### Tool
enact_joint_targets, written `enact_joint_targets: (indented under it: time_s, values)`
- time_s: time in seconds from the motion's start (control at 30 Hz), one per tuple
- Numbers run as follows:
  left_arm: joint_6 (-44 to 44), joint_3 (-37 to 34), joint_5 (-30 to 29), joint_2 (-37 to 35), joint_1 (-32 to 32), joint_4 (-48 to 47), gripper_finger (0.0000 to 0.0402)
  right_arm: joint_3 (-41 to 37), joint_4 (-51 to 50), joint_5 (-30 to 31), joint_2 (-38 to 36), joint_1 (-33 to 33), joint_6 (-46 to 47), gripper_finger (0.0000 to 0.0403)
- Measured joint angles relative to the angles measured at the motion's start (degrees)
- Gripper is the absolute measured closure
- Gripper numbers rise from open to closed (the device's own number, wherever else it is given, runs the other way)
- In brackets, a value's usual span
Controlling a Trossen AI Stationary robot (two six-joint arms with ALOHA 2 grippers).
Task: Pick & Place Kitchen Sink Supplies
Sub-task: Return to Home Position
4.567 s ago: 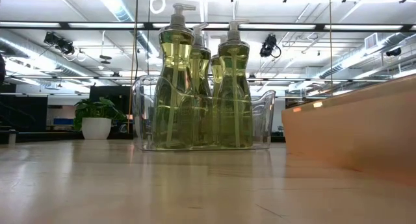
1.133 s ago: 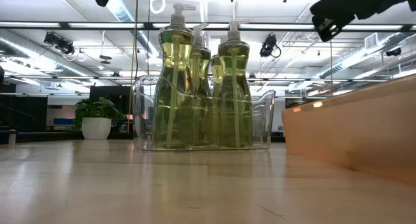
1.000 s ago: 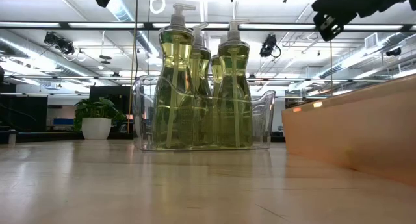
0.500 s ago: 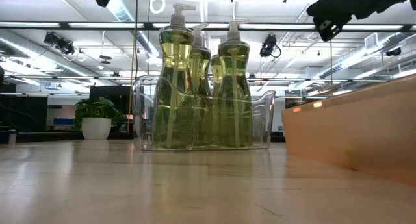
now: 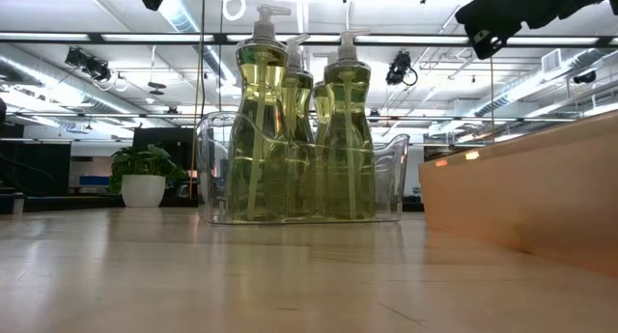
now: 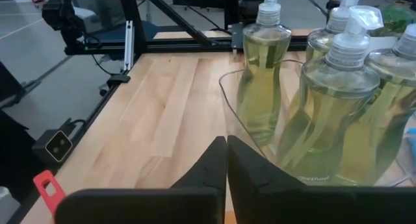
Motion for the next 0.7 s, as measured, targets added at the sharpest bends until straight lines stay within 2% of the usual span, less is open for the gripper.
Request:
enact_joint_targets:
  time_s: [0.47,0.7]
  values:
    - [0.0,0.0,0.0,0.0,0.0,0.0,0.0378,0.0,0.0,0.0,0.0,0.0,-1.6,0.0388]
    - [0.0,0.0,0.0,0.0,0.0,0.0,0.0378,0.0,0.0,0.5,0.0,0.0,-13.7,0.0388]
